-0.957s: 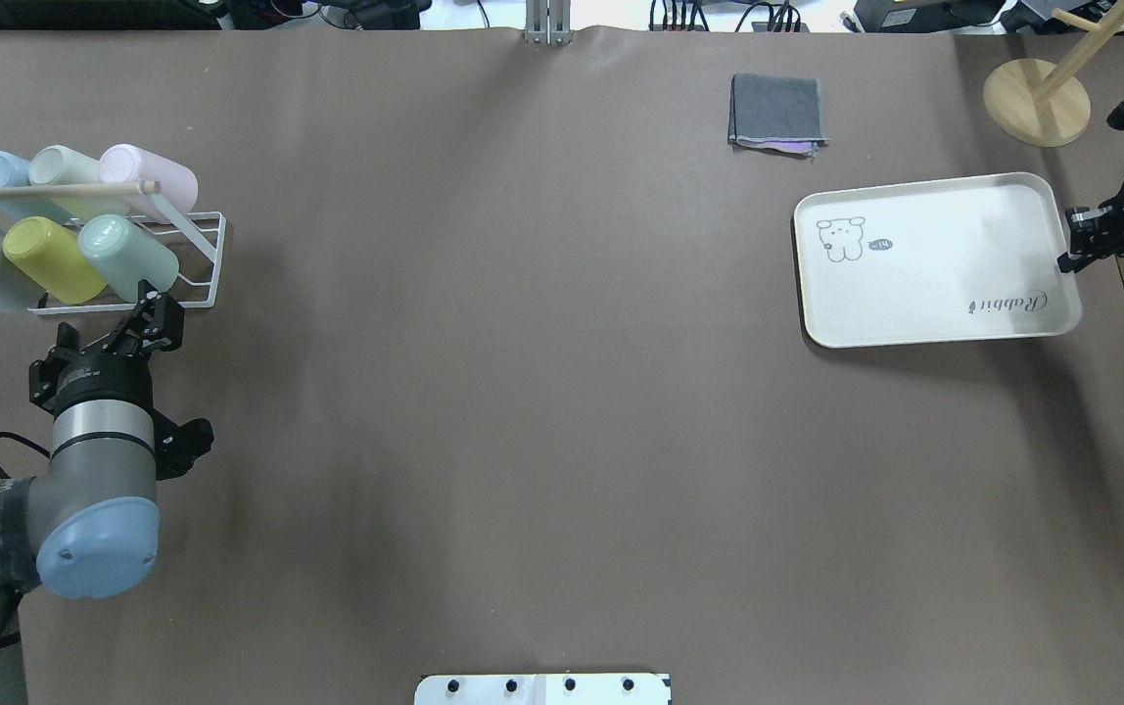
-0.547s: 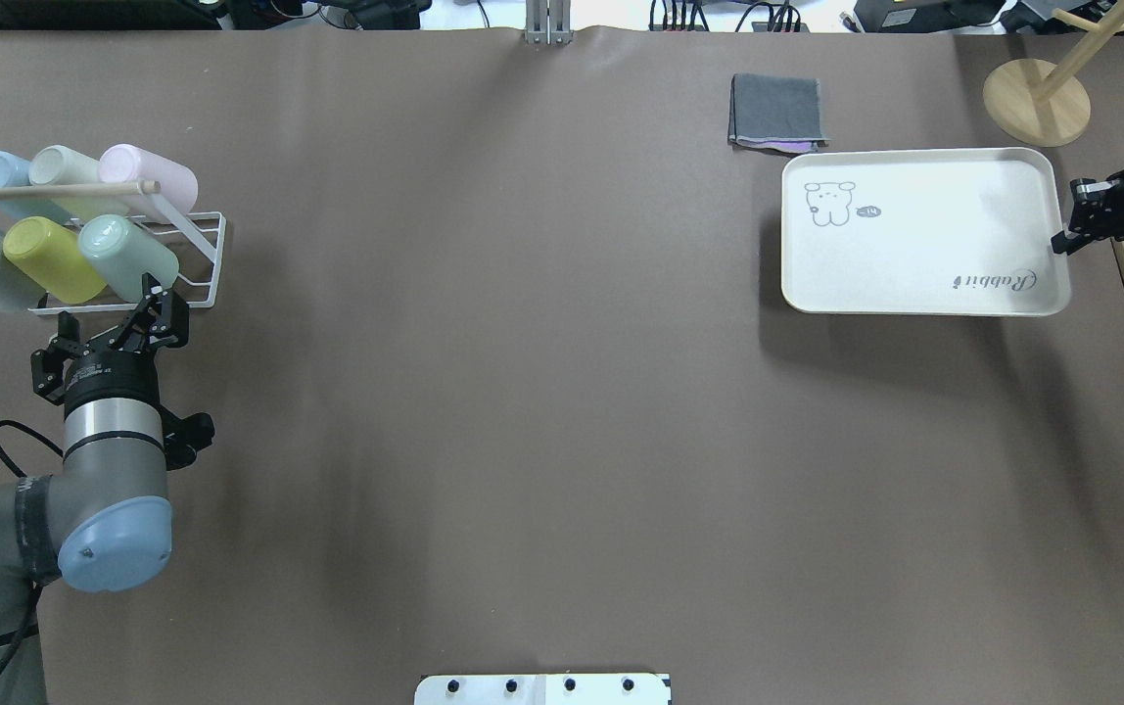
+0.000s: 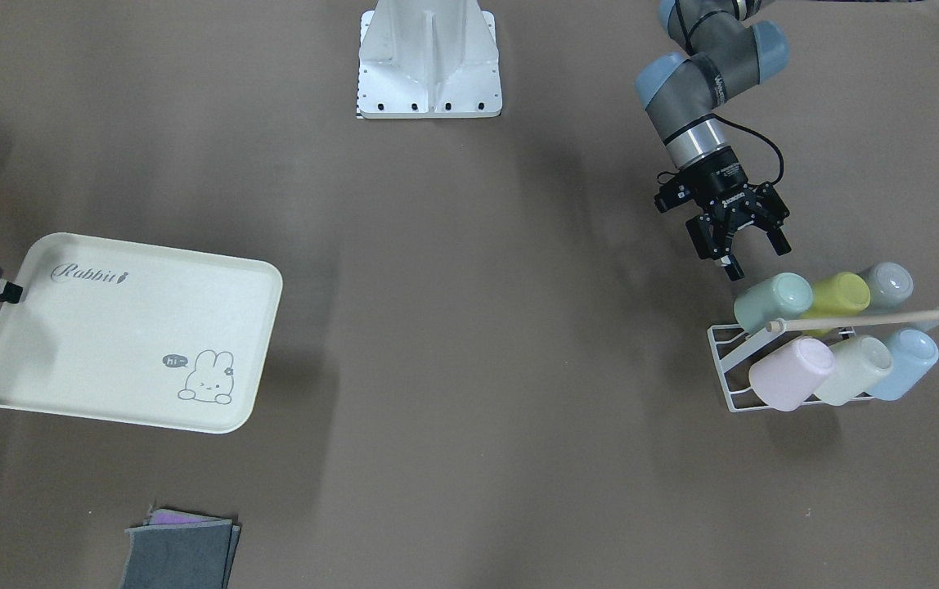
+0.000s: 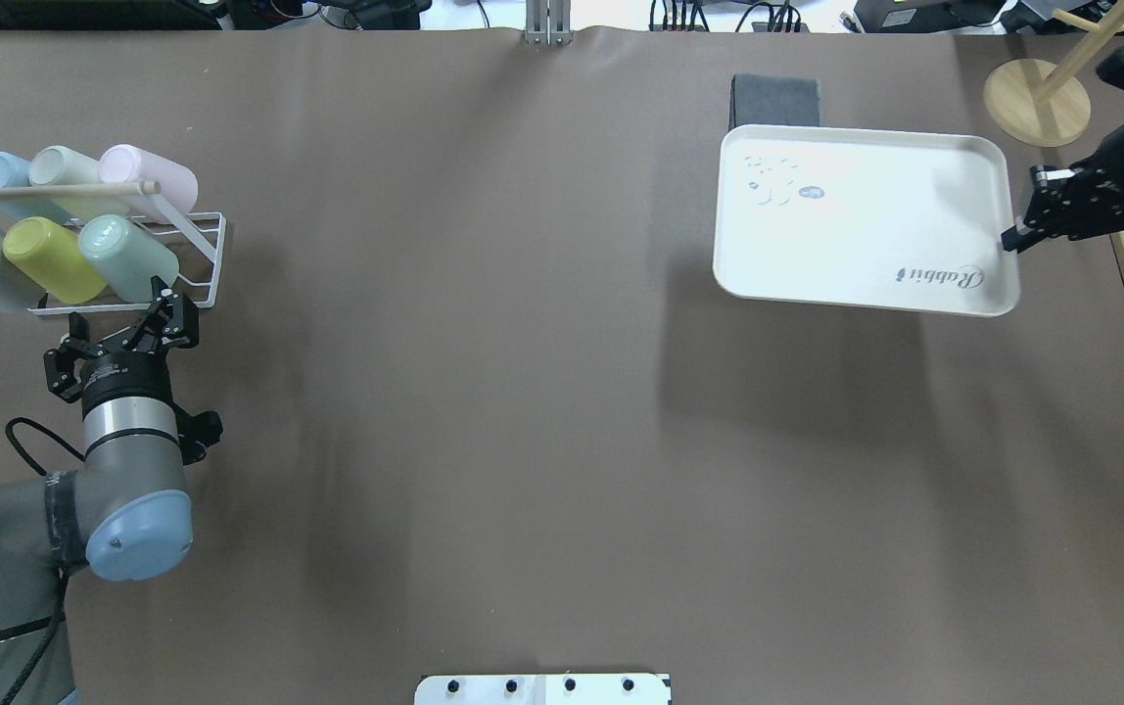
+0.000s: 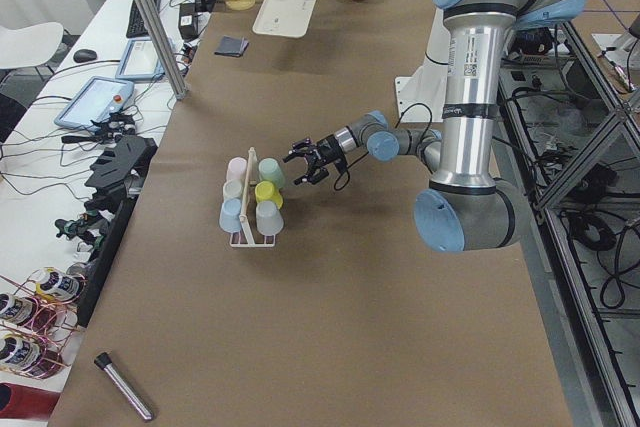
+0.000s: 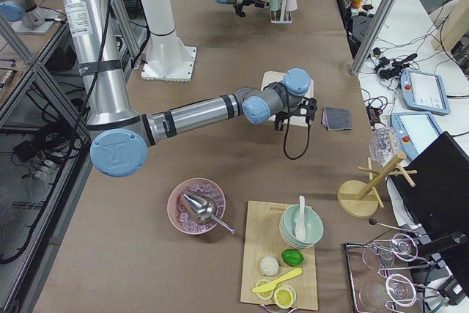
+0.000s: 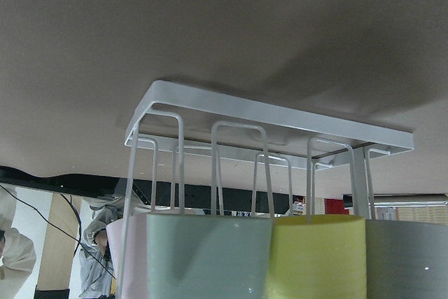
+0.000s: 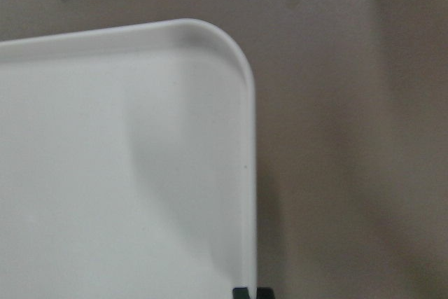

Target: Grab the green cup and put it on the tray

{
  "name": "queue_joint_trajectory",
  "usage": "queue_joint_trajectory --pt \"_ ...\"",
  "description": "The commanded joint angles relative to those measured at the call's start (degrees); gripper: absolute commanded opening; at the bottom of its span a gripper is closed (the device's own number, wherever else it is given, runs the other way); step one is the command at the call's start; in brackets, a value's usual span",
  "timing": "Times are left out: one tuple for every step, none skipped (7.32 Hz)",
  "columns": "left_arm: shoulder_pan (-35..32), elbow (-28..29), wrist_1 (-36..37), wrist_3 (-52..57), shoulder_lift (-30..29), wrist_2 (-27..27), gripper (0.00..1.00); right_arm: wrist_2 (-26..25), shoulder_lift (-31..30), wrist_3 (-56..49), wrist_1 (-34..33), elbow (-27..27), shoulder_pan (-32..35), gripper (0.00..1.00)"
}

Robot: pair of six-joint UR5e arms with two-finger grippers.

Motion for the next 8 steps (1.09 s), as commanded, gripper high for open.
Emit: queue_joint_trajectory --pt "-1.52 2.15 -0.18 1.99 -2.22 0.00 0.97 -1.64 4.91 8.45 0.03 1.86 -7.52 0.00" --pt "-2.32 2.67 -3.14 4.71 -2.40 0.00 0.97 -2.18 7.55 12.24 0.21 1.42 -11.13 0.00" --pt "-3.11 3.63 -6.31 7.69 -2.49 0.00 0.97 -5.05 10.10 14.71 0.30 1.33 -14.64 0.00" --pt "-3.46 4.60 -7.90 8.59 -2.58 0.00 0.97 -8.74 13.35 19.79 0.21 1.15 -18.33 0.00" --pt "-3.47 5.48 -8.44 8.69 -2.84 0.00 0.97 -9.64 15.38 22.27 0.30 0.80 -20.46 0.00" --pt "-3.55 6.45 -9.93 8.69 -2.84 -0.08 0.97 -10.00 17.40 22.47 0.38 -0.16 -21.78 0.00" --pt "-3.81 6.72 -10.20 8.69 -2.75 0.00 0.97 -10.96 20.21 23.08 0.56 -1.91 -23.02 0.00" --pt "-4.25 6.72 -10.29 8.69 -2.75 -0.08 0.97 -12.02 23.28 23.09 0.65 -4.19 -23.90 0.00"
